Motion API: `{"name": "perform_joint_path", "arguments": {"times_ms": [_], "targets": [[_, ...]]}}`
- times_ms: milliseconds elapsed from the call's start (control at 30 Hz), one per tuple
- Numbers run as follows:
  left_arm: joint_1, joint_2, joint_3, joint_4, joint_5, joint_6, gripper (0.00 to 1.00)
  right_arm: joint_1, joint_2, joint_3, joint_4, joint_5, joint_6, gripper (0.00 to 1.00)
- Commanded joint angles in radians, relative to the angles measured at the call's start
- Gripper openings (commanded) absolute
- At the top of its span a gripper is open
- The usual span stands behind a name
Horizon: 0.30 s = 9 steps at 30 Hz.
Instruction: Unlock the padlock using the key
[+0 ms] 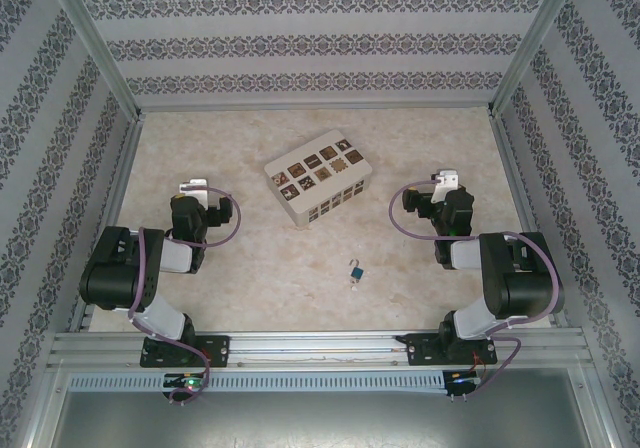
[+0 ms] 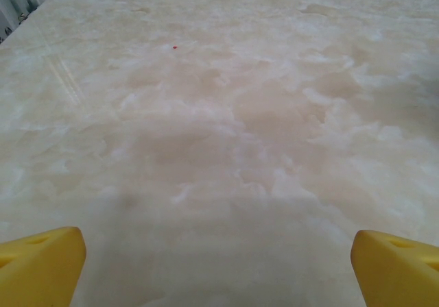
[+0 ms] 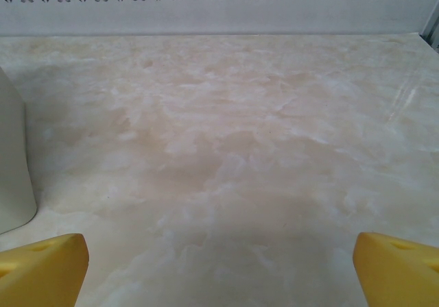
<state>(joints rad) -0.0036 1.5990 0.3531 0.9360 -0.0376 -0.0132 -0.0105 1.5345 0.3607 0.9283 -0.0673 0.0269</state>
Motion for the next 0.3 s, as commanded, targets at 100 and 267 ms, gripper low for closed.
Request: {"name": "perform_joint_path", "arguments": {"times_ms": [100,267], "targets": [[0.013,-0.004,0.013,0.059,-0.005,-0.018,0.99,0.009,-0.002,0.015,0.022,0.011,0.001,0.98],[0.013,-0.005,0.012,0.059,-0.006,-0.018,0.99,0.01,-0.003,0.014,0.024,0.015,-0.001,0.98]]}}
